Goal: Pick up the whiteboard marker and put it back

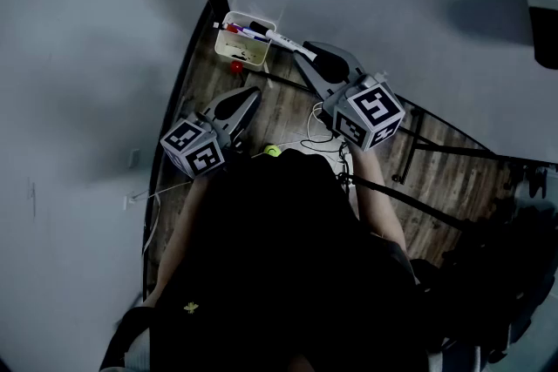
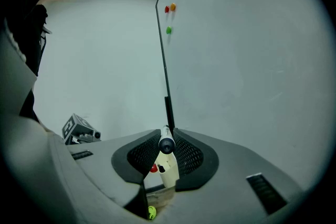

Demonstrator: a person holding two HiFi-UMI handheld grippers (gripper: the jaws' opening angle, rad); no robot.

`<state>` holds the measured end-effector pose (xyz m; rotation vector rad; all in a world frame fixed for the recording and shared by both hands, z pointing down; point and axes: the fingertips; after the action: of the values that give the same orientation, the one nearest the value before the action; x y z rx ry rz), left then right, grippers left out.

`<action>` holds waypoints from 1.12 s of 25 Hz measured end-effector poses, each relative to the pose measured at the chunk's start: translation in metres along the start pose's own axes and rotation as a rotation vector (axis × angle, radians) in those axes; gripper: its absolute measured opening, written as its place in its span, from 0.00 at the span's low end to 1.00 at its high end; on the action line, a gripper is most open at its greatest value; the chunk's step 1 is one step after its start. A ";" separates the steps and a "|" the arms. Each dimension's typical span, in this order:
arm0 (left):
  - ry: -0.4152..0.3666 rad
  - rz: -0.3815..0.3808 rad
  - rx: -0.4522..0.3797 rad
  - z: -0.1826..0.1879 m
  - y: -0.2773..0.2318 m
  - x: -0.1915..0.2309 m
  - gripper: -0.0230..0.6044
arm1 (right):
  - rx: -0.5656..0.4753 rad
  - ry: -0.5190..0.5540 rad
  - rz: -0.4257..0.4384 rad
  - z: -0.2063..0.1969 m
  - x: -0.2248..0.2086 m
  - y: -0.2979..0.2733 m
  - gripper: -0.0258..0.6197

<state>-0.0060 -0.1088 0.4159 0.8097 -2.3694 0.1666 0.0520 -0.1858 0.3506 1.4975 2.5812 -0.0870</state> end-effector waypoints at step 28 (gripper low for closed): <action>0.029 0.067 -0.031 0.014 0.041 0.015 0.07 | 0.070 -0.013 0.044 -0.020 0.029 -0.030 0.18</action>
<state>-0.0467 -0.0875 0.4167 0.7090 -2.3679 0.1683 0.0098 -0.1735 0.3653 1.5713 2.5582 -0.1832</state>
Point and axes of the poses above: the fingertips, and each gripper's own axes: y backward along the fingers, x to its left, z out of its top, and after that the axes turned 10 degrees about -x, right-handed
